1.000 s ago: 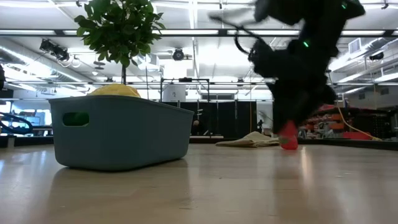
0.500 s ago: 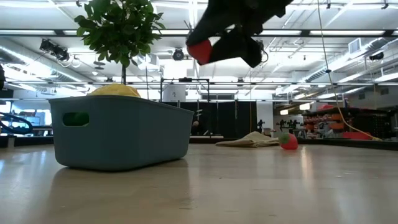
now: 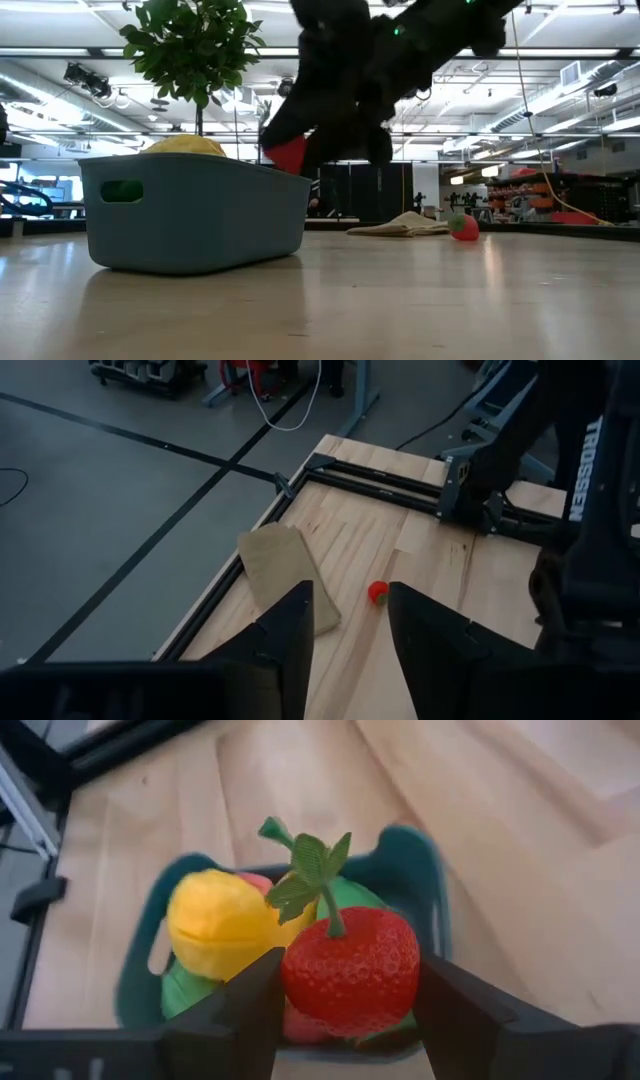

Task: Pick and placing Produce into tupperware
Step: Put the bottom red strawberry into the blue bin, then put the red strawberry into the blue bin

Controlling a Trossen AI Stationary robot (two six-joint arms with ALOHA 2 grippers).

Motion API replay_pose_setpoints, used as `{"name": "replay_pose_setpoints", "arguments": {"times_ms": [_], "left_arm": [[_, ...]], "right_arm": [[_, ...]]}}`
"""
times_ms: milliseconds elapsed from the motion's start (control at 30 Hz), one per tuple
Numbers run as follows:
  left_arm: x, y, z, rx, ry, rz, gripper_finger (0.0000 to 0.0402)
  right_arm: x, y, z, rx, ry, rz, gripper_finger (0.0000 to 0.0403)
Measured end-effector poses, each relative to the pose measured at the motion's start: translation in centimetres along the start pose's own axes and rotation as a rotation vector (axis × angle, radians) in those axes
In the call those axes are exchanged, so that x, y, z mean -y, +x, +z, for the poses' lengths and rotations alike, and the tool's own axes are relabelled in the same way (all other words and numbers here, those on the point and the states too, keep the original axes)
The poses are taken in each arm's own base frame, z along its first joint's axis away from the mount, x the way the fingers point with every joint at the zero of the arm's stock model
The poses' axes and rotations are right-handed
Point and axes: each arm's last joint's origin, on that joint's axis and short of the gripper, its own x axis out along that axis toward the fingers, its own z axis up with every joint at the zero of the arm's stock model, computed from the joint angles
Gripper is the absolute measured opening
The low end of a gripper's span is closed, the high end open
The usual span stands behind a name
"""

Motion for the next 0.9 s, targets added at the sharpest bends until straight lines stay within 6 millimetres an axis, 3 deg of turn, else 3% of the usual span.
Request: {"name": "replay_pose_setpoints", "arguments": {"times_ms": [167,433,767,900], "left_arm": [[0.0,0.0,0.0,0.002,0.0,0.0,0.0133],[0.0,0.0,0.0,0.0,0.001,0.0,0.0142],[0.0,0.0,-0.1,-0.006,0.003,0.001,0.0136],[0.0,0.0,-0.2,-0.015,0.007,0.003,0.0136]], "right_arm": [[-0.5,1.6,-0.2,-0.018,-0.039,0.035,0.0201],[-2.3,3.4,0.5,-0.072,-0.271,0.042,0.0216],[-3.2,2.7,2.0,-0.134,-0.272,0.004,0.0259],[-3.1,1.2,2.2,-0.185,-0.24,-0.024,0.0259]]}}
